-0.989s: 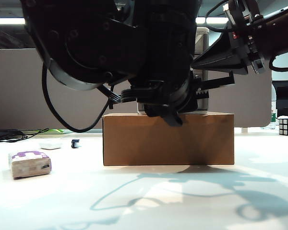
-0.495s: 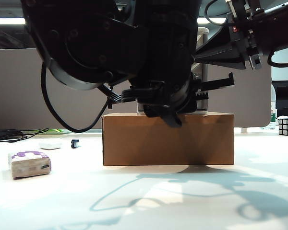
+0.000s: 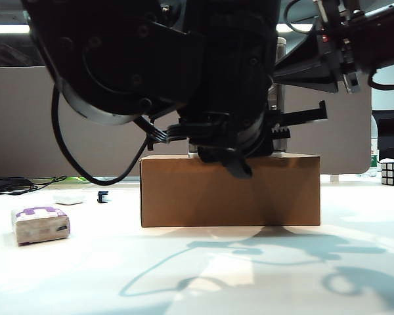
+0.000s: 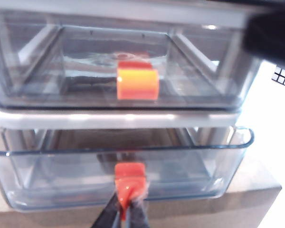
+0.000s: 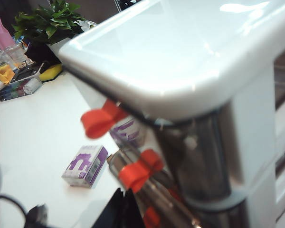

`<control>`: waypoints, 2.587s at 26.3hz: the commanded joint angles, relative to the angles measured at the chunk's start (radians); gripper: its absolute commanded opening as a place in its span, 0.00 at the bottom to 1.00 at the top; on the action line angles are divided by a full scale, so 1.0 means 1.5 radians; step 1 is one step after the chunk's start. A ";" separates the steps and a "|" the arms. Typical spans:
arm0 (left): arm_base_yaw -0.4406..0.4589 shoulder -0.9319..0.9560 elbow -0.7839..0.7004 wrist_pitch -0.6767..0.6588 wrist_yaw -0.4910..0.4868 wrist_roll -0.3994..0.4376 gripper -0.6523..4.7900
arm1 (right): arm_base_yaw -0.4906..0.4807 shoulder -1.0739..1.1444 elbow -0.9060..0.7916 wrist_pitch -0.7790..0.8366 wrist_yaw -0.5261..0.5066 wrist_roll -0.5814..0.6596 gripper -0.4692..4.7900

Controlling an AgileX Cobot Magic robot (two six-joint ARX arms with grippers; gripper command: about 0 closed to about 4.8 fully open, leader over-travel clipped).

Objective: Open the third layer of the drawer on the table, pick up a pack of napkins on the table and put it in, and finally close the drawer.

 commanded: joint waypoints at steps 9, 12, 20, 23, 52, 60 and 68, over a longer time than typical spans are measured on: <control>-0.071 -0.027 -0.035 -0.008 -0.038 -0.004 0.11 | 0.003 0.030 0.030 0.009 -0.015 0.010 0.08; -0.088 -0.041 -0.051 -0.005 -0.042 -0.005 0.11 | 0.003 0.030 0.030 0.008 -0.016 0.010 0.08; -0.128 -0.064 -0.073 -0.004 -0.058 -0.005 0.11 | 0.003 0.030 0.030 0.008 -0.015 0.010 0.08; -0.144 -0.064 -0.080 -0.005 -0.060 -0.015 0.11 | 0.003 0.030 0.030 0.008 -0.016 0.010 0.08; -0.355 -0.362 -0.211 -0.261 -0.275 -0.037 0.48 | 0.003 0.030 0.029 -0.023 -0.023 0.010 0.08; -0.380 -0.731 -0.298 -0.587 -0.337 -0.037 0.46 | 0.011 0.030 0.029 -0.030 -0.033 0.020 0.08; -0.332 -0.941 -0.299 -0.979 -0.212 -0.091 0.76 | 0.026 0.030 0.029 -0.031 -0.034 0.032 0.08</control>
